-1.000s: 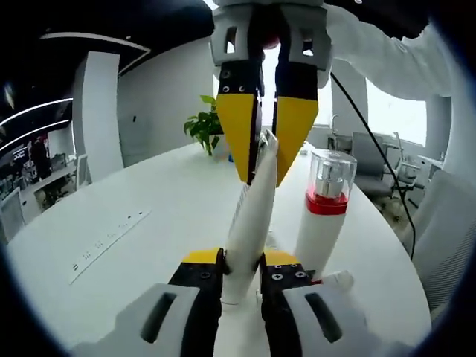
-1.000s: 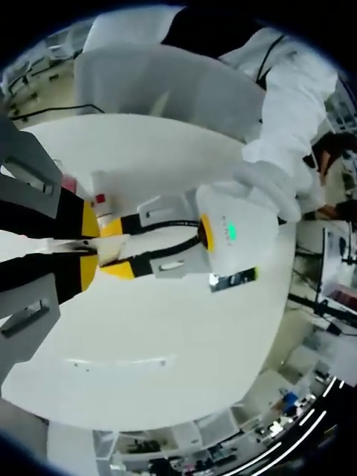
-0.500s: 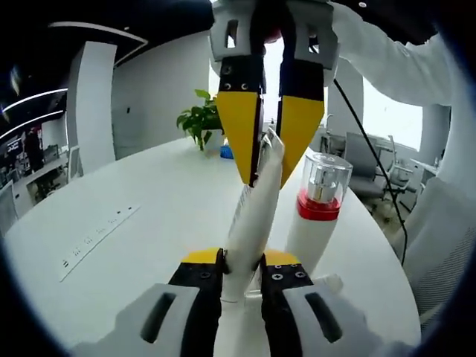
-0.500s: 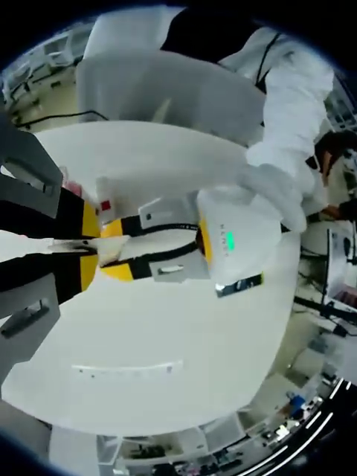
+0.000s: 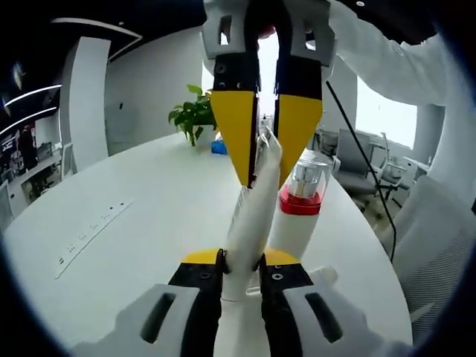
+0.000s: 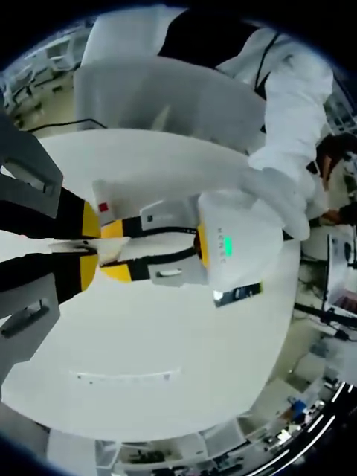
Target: Arrange the skincare products in the storage area until every visible bottle or jar stands upright without overlapping.
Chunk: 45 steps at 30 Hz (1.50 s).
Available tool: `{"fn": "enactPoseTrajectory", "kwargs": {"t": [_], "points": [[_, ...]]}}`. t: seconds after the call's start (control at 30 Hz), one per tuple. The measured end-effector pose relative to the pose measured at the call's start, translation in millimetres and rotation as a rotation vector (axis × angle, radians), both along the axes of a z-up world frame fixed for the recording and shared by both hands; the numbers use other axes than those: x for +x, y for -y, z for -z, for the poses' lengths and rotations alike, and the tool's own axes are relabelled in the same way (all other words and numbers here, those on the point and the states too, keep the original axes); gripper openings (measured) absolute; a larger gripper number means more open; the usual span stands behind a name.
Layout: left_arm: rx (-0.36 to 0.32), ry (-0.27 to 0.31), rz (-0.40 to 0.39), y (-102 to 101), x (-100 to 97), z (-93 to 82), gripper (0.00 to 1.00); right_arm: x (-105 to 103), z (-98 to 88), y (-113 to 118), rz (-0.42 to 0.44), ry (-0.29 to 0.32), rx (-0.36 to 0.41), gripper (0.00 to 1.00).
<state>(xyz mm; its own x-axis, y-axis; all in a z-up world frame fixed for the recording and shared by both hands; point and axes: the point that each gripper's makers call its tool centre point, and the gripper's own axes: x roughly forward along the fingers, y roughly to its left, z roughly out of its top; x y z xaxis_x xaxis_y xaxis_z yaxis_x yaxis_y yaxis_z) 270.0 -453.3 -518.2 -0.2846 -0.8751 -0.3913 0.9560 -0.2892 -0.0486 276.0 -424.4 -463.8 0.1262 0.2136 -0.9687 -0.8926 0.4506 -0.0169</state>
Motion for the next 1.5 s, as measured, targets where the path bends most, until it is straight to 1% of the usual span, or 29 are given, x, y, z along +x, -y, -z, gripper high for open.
{"fn": "enactPoseTrajectory", "kwargs": {"t": [0.2,0.23,0.33,0.37,0.47,0.5,0.57,0.87,1.1,1.23,1.5], "points": [[0.007,-0.012,0.014,-8.3,-20.4,-3.7,0.14,-7.1,-0.1,-6.0,-0.008,-0.022,0.003,0.0],[0.009,-0.015,0.016,-8.4,-18.2,-3.1,0.14,-8.4,-0.3,-6.8,-0.009,-0.025,0.004,0.0],[0.015,-0.015,0.025,-10.8,-25.7,-4.3,0.14,-10.7,-0.2,-8.2,-0.012,-0.03,0.005,0.0],[0.017,-0.016,0.027,-10.8,-23.3,-3.4,0.14,-12.2,-0.1,-8.7,-0.014,-0.032,0.006,0.0],[0.02,-0.018,0.037,-12.8,-27.2,-3.3,0.14,-15.9,0.0,-10.7,-0.021,-0.037,0.002,0.0],[0.021,-0.022,0.039,-12.5,-22.1,-1.5,0.14,-16.7,0.0,-11.2,-0.025,-0.037,0.0,0.0],[0.021,-0.024,0.042,-12.7,-19.2,0.0,0.14,-18.2,0.1,-11.9,-0.027,-0.041,-0.002,0.0],[0.027,-0.023,0.048,-16.8,-18.9,2.5,0.14,-26.4,0.1,-15.6,-0.05,-0.055,-0.008,0.0],[0.022,-0.006,0.051,-19.4,-31.2,0.4,0.14,-33.0,0.4,-16.3,-0.073,-0.058,-0.029,0.0],[0.027,-0.008,0.061,-20.6,-36.5,0.0,0.14,-35.5,0.5,-16.4,-0.075,-0.069,-0.034,0.0],[0.022,0.0,0.047,-20.6,-36.7,-0.4,0.14,-35.8,0.7,-16.3,-0.095,-0.047,-0.045,0.0]]}}
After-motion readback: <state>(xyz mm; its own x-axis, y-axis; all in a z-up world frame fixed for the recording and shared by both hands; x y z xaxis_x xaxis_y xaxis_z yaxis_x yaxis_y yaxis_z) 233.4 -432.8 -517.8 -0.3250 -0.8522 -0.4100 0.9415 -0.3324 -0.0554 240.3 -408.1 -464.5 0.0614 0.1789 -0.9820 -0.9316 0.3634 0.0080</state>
